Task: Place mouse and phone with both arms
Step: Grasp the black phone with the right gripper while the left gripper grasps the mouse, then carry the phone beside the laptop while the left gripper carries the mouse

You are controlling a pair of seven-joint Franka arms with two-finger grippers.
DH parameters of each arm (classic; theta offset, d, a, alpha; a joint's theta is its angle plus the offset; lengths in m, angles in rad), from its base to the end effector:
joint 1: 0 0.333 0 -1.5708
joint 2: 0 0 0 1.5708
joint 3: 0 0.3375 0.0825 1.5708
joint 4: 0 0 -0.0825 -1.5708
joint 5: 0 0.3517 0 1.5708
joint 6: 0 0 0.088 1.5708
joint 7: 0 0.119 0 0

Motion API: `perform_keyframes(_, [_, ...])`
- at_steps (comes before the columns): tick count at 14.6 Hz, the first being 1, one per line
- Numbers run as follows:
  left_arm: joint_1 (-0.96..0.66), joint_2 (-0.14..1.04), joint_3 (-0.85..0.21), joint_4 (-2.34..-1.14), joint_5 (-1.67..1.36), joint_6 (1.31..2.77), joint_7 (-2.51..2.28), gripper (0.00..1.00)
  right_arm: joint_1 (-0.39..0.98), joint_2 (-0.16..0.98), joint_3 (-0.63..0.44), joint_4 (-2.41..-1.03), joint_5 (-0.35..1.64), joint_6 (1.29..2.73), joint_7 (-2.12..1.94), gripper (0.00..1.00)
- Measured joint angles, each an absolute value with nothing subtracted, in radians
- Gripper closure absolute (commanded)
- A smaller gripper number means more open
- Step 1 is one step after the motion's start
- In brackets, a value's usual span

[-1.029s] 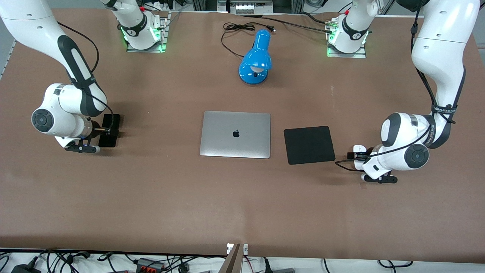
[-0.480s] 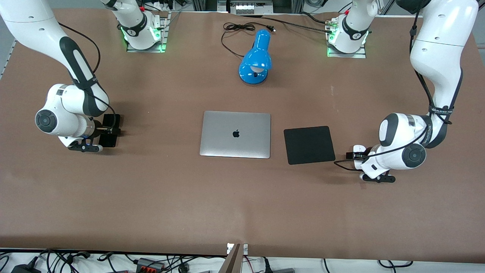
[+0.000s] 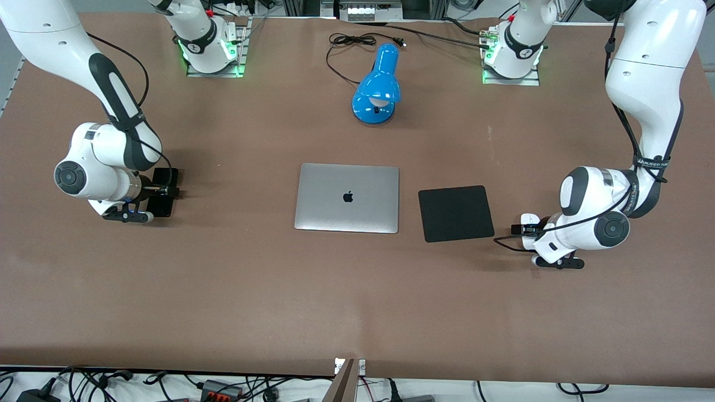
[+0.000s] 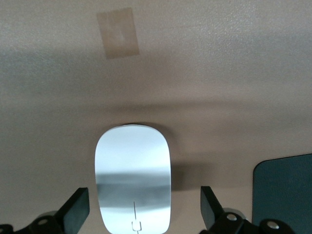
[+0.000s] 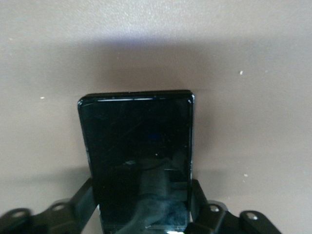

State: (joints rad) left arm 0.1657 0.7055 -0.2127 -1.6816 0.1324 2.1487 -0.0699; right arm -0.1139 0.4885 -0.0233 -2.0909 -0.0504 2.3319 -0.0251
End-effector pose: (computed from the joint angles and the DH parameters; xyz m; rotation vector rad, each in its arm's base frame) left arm 0.6419 -0.0086 0.2080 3.0953 -0.0429 -0.3440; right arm 0.5394 -0.0757 0.2019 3.0923 -0.1105 -0.3891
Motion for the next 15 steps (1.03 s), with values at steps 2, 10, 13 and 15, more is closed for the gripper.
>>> perform_keyframes(2, [0.166,0.705,-0.212,-1.682,0.132,2.149,-0.069,0.12,-0.114,0.489,-0.022,-2.094,-0.05,2.323,-0.025,0.77])
perform_keyframes(10, [0.184,0.706,-0.207,-1.682,0.132,2.152,-0.017,0.35,-0.063,0.422,-0.011,-1.988,-0.05,2.122,-0.023,0.85])
perform_keyframes(13, [0.183,0.705,-0.207,-1.682,0.133,2.152,-0.016,0.45,0.005,0.408,-0.007,-1.91,-0.049,2.063,0.027,0.85])
perform_keyframes(15, [0.183,0.705,-0.207,-1.682,0.133,2.152,-0.016,0.52,0.081,0.414,-0.003,-1.891,-0.037,2.064,0.124,0.85])
